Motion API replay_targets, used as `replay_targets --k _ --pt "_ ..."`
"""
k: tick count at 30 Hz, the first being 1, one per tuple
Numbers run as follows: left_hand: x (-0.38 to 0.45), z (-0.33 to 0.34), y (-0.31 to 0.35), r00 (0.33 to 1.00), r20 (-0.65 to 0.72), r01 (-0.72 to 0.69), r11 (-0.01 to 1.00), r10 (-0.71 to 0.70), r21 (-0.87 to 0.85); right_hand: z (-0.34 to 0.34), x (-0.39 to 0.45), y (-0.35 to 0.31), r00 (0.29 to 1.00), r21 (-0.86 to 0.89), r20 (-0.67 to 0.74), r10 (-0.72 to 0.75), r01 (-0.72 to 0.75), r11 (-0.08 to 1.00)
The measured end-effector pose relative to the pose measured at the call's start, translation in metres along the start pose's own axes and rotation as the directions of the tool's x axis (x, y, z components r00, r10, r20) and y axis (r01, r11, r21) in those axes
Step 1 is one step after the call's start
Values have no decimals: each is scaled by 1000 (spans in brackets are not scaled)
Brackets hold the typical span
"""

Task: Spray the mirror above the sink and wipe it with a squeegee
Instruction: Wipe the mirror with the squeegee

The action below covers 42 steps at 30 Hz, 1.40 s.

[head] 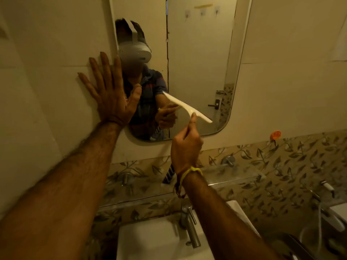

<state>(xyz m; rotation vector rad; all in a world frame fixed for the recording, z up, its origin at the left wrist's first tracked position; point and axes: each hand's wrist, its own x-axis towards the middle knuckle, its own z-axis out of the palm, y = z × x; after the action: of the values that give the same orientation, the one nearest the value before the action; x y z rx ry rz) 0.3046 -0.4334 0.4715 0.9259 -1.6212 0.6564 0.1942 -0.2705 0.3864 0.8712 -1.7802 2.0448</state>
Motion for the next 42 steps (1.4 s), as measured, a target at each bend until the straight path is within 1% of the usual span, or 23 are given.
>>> replay_targets --k 2,3,5,7,9,11,12,13,16,19,21,23,25,27,28,29,31,33,34,36,38,40,42 --pt "-1 -3 -4 999 26 -31 999 31 -22 1 9 -7 1000 -2 -8 -13 13 1000" --pt "-1 -5 -6 999 31 -41 998 43 -54 1 20 -16 999 -6 -11 -49 49 999" --pt "-3 -8 -9 998 34 -45 988 51 -150 4 39 -36 985 -60 27 -172 173 983" --pt "-5 -11 -12 998 49 -31 969 44 -244 8 39 -44 943 -171 137 -305 325 930" --pt "-6 -16 -15 997 70 -3 946 28 -325 11 15 -34 869 -267 301 -393 472 840" --pt "-6 -21 -19 995 99 22 924 18 -382 8 -17 -16 797 -308 439 -415 567 764" --pt "-6 -23 -20 993 115 28 916 19 -401 6 -29 -12 778 -317 474 -413 588 744" --pt "-6 -26 -21 991 129 33 907 23 -419 6 -32 -11 771 -319 478 -421 599 735" --pt "-5 -30 -19 985 172 62 882 22 -467 22 -8 -35 753 -290 414 -512 642 710" --pt "-6 -33 -16 984 178 80 874 8 -479 40 25 -66 708 -281 379 -596 702 655" --pt "-6 -35 -16 982 187 91 880 -3 -466 40 29 -64 694 -299 405 -595 715 632" --pt "-6 -36 -16 981 195 97 883 -6 -458 27 15 -40 683 -286 463 -564 718 634" --pt "-6 -38 -17 981 195 93 890 -4 -447 4 -11 -5 672 -291 547 -500 712 639" --pt "-6 -38 -17 980 201 90 904 -5 -417 -19 -32 20 655 -327 646 -392 702 632" --pt "-6 -38 -16 979 203 87 914 -5 -396 -22 -34 23 661 -344 651 -374 695 631" --pt "-6 -36 -14 978 208 87 922 -7 -378 -19 -30 17 674 -339 629 -388 687 642" --pt "-6 -34 -5 975 222 105 930 -25 -353 0 -12 -10 699 -307 539 -470 683 663" --pt "-8 -31 2 973 226 126 940 -54 -317 17 8 -40 681 -278 477 -555 716 640" --pt "-9 -29 5 972 225 130 949 -64 -289 21 14 -48 664 -268 476 -577 734 624" --pt "-12 -28 6 970 231 132 963 -76 -237 19 17 -49 628 -259 527 -572 760 596" --pt "-16 -28 5 967 245 125 970 -72 -210 8 11 -32 603 -275 592 -535 775 569" --pt "-20 -28 6 964 258 119 974 -67 -194 -3 2 -9 582 -303 661 -474 785 541" --pt "-24 -29 9 959 273 133 976 -82 -175 -13 -6 11 572 -318 714 -403 779 540"
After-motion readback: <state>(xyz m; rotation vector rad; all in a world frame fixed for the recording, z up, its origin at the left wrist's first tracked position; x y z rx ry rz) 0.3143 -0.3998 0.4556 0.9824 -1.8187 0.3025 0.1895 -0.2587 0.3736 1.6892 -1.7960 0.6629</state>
